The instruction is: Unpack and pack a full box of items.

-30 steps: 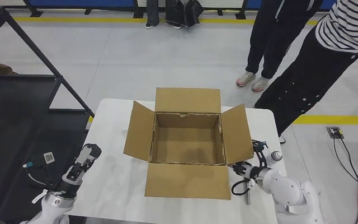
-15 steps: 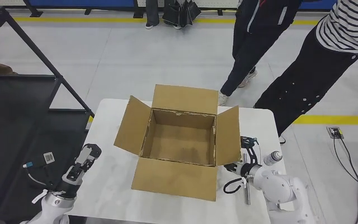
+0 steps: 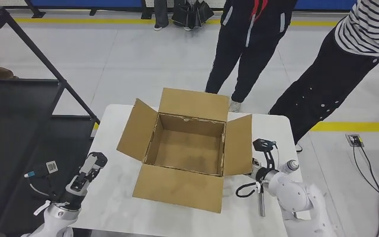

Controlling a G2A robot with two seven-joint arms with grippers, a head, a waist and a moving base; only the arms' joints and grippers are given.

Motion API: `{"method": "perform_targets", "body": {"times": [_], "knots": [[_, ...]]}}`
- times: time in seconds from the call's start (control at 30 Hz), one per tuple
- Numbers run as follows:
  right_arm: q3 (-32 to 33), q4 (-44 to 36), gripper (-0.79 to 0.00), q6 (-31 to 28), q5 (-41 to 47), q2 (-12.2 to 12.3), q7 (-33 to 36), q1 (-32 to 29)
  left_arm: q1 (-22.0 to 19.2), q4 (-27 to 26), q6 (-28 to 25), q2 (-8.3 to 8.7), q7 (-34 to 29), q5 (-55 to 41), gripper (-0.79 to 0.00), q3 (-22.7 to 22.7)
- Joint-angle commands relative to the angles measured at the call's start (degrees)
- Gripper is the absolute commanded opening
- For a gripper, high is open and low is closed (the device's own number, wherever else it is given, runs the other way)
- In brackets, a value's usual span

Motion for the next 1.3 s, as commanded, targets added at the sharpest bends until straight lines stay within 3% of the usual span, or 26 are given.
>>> {"method": "perform_targets", "body": {"times": [0.0,0.23,0.6,0.77,1.03,1.27], "knots": [[1.9,-4.2,0.000,0.7,-1.5,0.4,-0.7,-2.9,0.0,0.0,0.0,0.00,0.0,0.0,0.000,0.0],[8.9,-18.6,0.000,2.7,-3.8,1.2,-5.3,-14.0,0.0,0.0,0.0,0.00,0.0,0.0,0.000,0.0],[9.1,-19.0,0.000,3.0,-4.2,1.2,-5.8,-14.5,0.0,0.0,0.0,0.00,0.0,0.0,0.000,0.0],[12.2,-19.0,0.000,0.6,-0.5,1.4,-11.3,-17.1,0.0,0.0,0.0,0.00,0.0,0.0,0.000,0.0],[14.6,-19.3,0.000,-12.7,-4.8,3.1,-0.5,-20.1,0.0,0.0,0.0,0.00,0.0,0.0,0.000,0.0],[9.9,-16.7,0.000,-14.8,-16.1,3.9,5.7,-18.1,0.0,0.0,0.0,0.00,0.0,0.0,0.000,0.0]]}}
